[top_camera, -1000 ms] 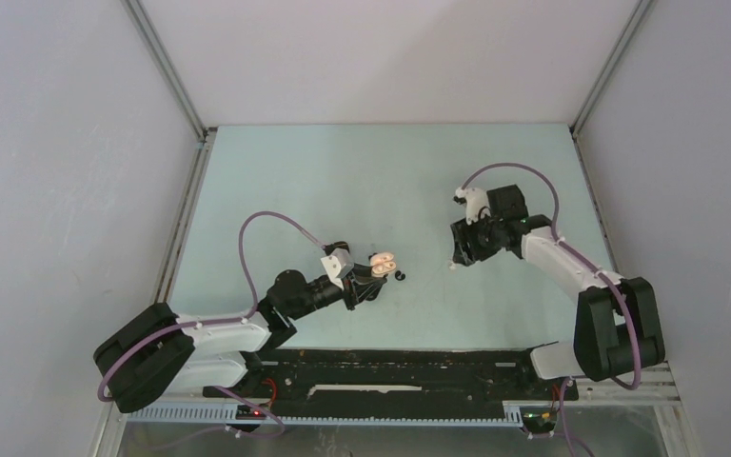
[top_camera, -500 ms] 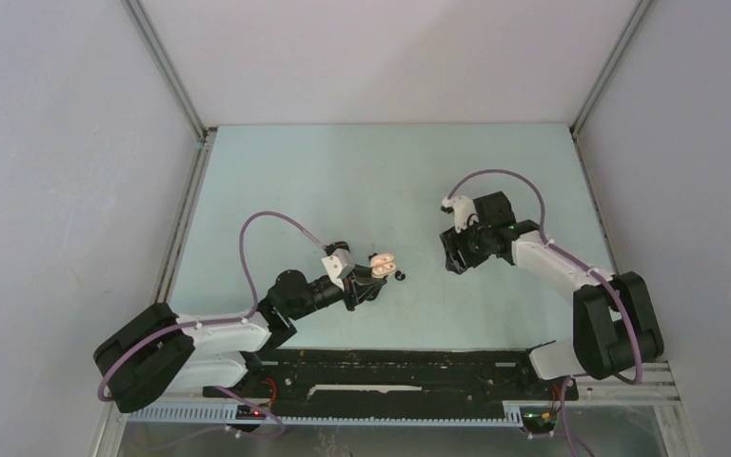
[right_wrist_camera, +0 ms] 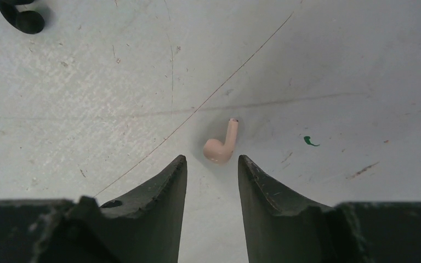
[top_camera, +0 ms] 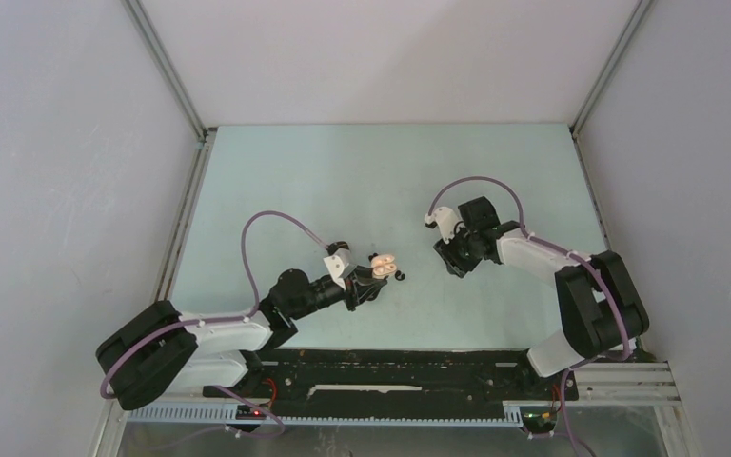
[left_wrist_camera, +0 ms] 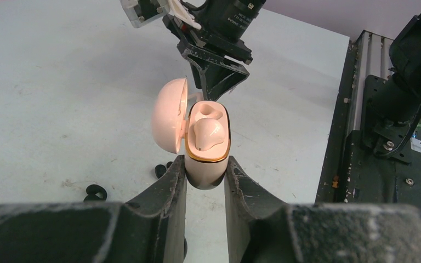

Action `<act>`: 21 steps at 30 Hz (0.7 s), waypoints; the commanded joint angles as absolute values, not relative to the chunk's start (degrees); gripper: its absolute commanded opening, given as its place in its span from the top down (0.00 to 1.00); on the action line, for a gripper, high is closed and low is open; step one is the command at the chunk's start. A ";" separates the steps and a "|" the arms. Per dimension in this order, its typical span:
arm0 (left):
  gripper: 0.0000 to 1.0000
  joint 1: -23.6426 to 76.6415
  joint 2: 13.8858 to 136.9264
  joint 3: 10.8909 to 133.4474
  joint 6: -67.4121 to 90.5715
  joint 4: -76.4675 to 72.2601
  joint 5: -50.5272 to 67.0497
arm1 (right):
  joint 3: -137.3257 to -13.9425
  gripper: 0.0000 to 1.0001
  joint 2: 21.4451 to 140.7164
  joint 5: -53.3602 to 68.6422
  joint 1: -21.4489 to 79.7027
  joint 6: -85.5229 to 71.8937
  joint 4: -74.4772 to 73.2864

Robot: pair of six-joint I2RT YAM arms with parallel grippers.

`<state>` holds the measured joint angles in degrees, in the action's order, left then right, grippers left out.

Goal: Insert the wireless bluetooth earbuds into the charging case
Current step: Pick up the earbud from the center of the board.

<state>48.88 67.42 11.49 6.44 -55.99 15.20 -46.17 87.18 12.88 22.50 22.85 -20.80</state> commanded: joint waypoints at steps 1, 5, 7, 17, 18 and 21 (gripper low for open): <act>1.00 49.23 68.23 14.25 5.79 -57.66 15.26 | -46.41 0.59 88.61 16.27 21.42 23.87 -20.26; 1.00 49.32 68.30 14.28 5.73 -57.66 15.11 | -46.41 0.60 89.98 16.63 20.80 22.44 -19.04; 1.00 49.31 68.28 14.24 5.64 -57.63 15.03 | -46.41 0.66 90.69 17.03 20.70 22.32 -18.86; 1.00 49.47 68.05 14.35 5.72 -57.66 15.20 | -46.61 0.70 91.46 16.06 20.65 21.14 -17.33; 1.00 49.48 68.03 14.35 5.71 -57.66 15.17 | -46.85 0.71 91.72 15.89 20.65 20.93 -17.47; 1.00 49.53 68.03 14.39 5.71 -57.57 15.21 | -47.72 0.74 92.62 15.36 20.64 20.24 -18.22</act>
